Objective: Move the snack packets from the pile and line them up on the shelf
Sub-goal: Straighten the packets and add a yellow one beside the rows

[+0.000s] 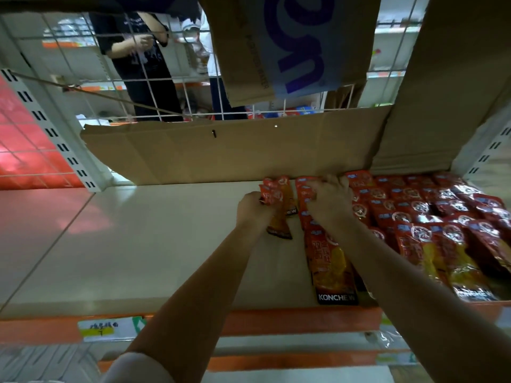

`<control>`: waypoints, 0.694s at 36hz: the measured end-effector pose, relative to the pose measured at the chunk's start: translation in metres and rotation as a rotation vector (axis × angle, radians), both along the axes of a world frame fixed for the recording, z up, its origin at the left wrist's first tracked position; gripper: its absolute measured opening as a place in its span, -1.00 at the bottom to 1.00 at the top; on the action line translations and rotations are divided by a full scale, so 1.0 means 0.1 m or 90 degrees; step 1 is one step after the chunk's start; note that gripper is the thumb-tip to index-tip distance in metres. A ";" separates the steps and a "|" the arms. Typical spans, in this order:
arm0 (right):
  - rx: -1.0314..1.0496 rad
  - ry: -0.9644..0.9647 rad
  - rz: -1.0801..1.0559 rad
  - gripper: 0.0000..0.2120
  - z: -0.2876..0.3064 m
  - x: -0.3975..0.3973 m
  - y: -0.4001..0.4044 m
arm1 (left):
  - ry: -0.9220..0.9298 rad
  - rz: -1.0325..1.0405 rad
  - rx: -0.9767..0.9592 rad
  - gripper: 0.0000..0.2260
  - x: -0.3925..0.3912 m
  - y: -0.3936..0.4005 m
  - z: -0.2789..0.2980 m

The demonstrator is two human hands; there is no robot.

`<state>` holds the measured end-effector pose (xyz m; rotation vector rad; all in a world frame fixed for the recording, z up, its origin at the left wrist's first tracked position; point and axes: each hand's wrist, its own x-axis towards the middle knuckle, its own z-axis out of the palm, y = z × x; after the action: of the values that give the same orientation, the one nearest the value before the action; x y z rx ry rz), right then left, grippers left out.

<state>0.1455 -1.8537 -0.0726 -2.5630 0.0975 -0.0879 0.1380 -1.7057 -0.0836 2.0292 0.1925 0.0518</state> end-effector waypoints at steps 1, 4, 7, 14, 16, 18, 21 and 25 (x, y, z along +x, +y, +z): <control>0.008 0.007 0.004 -0.61 -0.10 0.06 -0.06 | 0.003 0.006 0.050 -0.81 0.03 -0.02 -0.01; -0.021 -0.013 0.003 -0.54 -0.16 0.10 -0.14 | 0.026 0.003 0.202 -0.78 0.07 -0.05 -0.04; -0.095 -0.035 -0.001 -0.59 0.08 -0.10 -0.09 | 0.028 -0.032 0.439 -0.63 0.08 -0.07 -0.09; -0.151 -0.032 -0.009 -0.58 0.17 -0.18 -0.12 | 0.057 -0.174 0.493 -0.35 0.07 -0.14 -0.20; -0.155 -0.035 -0.009 -0.58 0.17 -0.18 -0.13 | 0.037 -0.175 0.476 -0.35 0.08 -0.15 -0.21; -0.158 -0.033 -0.007 -0.58 0.18 -0.19 -0.13 | 0.019 -0.179 0.456 -0.35 0.09 -0.16 -0.21; -0.164 -0.024 -0.003 -0.59 0.17 -0.19 -0.14 | 0.014 -0.184 0.438 -0.35 0.12 -0.16 -0.21; -0.168 -0.022 -0.008 -0.61 0.14 -0.19 -0.14 | 0.014 -0.187 0.448 -0.34 0.16 -0.19 -0.23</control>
<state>0.1265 -1.8673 -0.0581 -2.8224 0.0944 -0.1598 0.1540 -1.7244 -0.1064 2.7388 -0.1369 -0.1014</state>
